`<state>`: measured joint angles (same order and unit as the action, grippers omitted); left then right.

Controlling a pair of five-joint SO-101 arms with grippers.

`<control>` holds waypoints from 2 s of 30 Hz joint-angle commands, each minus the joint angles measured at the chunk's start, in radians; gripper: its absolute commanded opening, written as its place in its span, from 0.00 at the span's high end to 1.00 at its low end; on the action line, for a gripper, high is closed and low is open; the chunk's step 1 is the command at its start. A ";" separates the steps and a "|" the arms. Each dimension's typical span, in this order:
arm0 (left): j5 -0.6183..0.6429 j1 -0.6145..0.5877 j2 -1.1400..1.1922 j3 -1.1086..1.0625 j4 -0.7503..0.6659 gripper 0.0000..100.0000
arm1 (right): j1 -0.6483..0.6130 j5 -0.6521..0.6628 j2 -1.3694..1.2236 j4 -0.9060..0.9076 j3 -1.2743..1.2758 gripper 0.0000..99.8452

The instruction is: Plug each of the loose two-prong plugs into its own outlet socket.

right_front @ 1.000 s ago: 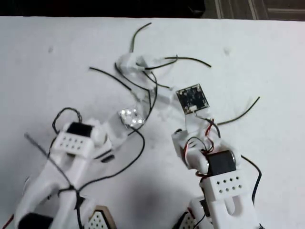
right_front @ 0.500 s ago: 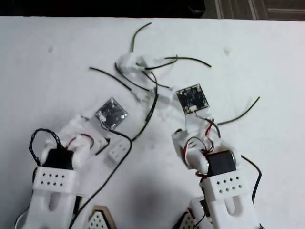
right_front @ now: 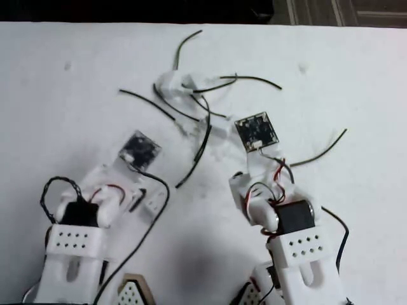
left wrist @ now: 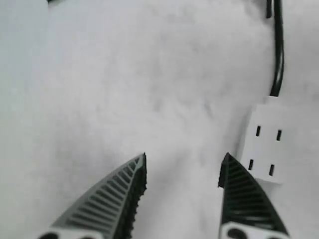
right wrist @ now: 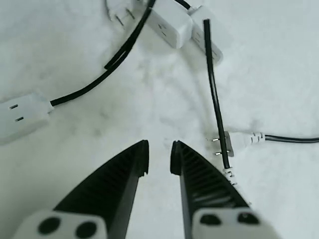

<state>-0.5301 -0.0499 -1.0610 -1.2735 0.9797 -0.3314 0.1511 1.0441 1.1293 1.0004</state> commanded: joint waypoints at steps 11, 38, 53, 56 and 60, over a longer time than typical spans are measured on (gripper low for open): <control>0.120 -0.377 -0.444 -0.054 0.259 0.76 | -0.231 0.129 -0.657 0.027 -0.508 0.91; 0.117 -0.397 -0.676 -0.279 0.265 0.76 | -0.225 0.187 -1.845 0.271 -1.803 0.85; 0.083 -0.397 -0.676 -0.282 0.279 0.76 | -0.153 0.232 -2.140 0.389 -2.153 0.85; 0.083 -0.397 -0.676 -0.282 0.279 0.76 | -0.153 0.242 -2.153 0.398 -2.153 0.86; 0.083 -0.397 -0.676 -0.282 0.281 0.76 | -0.154 0.244 -2.149 0.392 -2.154 0.97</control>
<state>-0.4381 -0.4396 -1.7300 -1.5558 1.2528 -0.4895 0.3828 -1.1178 1.5037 -1.1324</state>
